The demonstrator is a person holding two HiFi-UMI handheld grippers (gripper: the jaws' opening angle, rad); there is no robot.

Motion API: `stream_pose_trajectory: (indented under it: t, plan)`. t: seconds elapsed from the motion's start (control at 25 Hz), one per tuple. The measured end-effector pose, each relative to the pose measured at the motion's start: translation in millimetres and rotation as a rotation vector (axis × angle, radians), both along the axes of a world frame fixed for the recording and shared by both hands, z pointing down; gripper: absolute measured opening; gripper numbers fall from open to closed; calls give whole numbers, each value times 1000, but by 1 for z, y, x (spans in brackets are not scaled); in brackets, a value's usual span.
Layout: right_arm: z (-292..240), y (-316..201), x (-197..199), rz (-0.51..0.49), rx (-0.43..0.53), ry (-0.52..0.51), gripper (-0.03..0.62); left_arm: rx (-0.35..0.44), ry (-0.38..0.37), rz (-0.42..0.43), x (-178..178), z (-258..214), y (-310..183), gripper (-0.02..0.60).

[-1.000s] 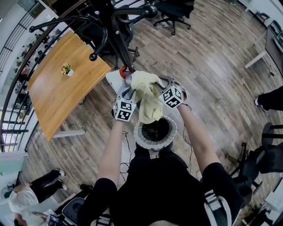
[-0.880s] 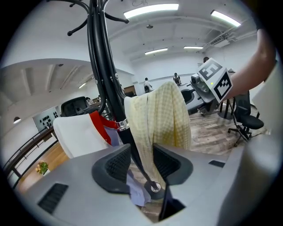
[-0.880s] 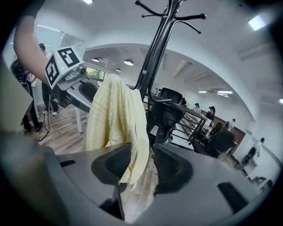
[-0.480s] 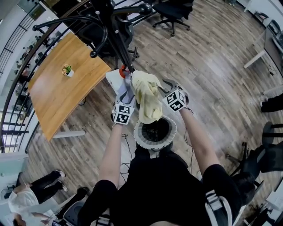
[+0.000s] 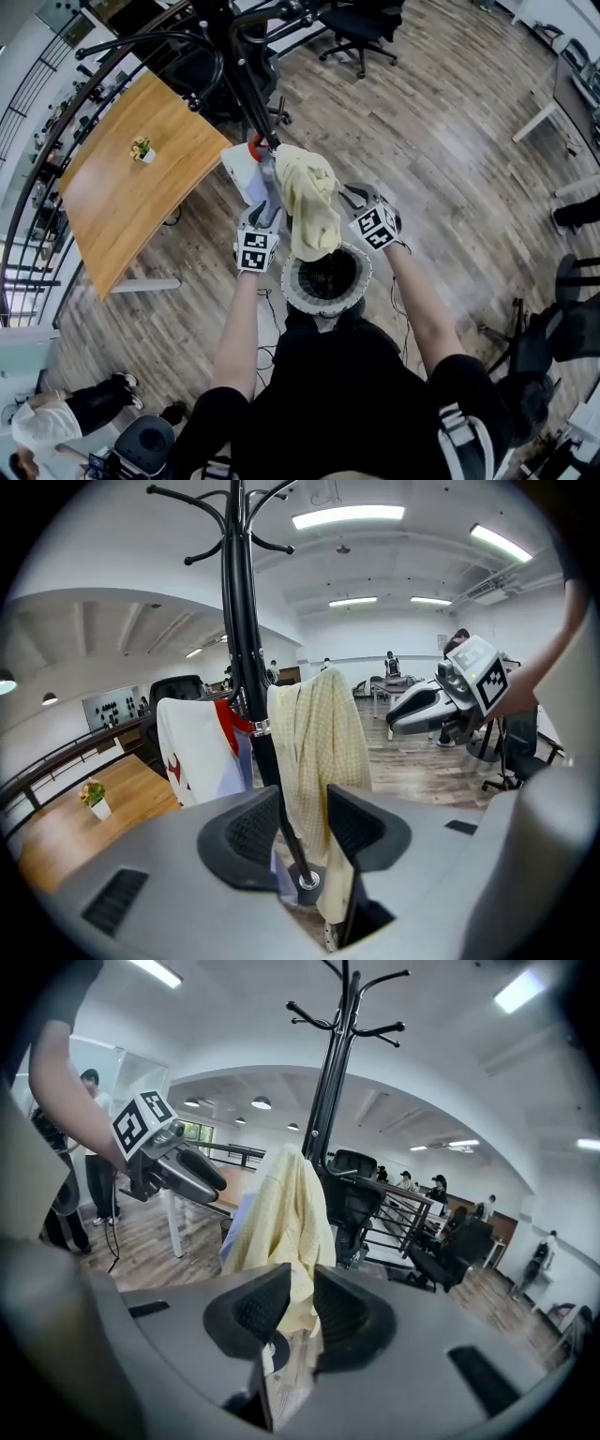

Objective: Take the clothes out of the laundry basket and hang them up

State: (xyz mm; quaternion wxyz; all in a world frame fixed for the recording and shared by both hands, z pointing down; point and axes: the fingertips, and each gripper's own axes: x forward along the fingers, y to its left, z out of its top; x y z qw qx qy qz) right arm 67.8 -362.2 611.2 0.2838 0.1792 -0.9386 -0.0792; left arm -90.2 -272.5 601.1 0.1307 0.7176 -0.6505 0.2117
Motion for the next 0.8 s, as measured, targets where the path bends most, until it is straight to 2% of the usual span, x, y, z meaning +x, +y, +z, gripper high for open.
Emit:
stream_pose_trajectory:
  t: [0.12,0.2,0.36,0.8]
  plan:
    - [3,15,9,-10,-17,-12,43,15,19,-14,6,-2,14,147]
    - [1,24,16,-12,-33,-27,8,31,26,-25,10,-4,24,99]
    - [-5,41,29,-23,-51,-47,8,57,39,-57,15,-6,44,40]
    - [-9,72,55,-31,-84,-93,8,98,46,-80,38,-15,78,25]
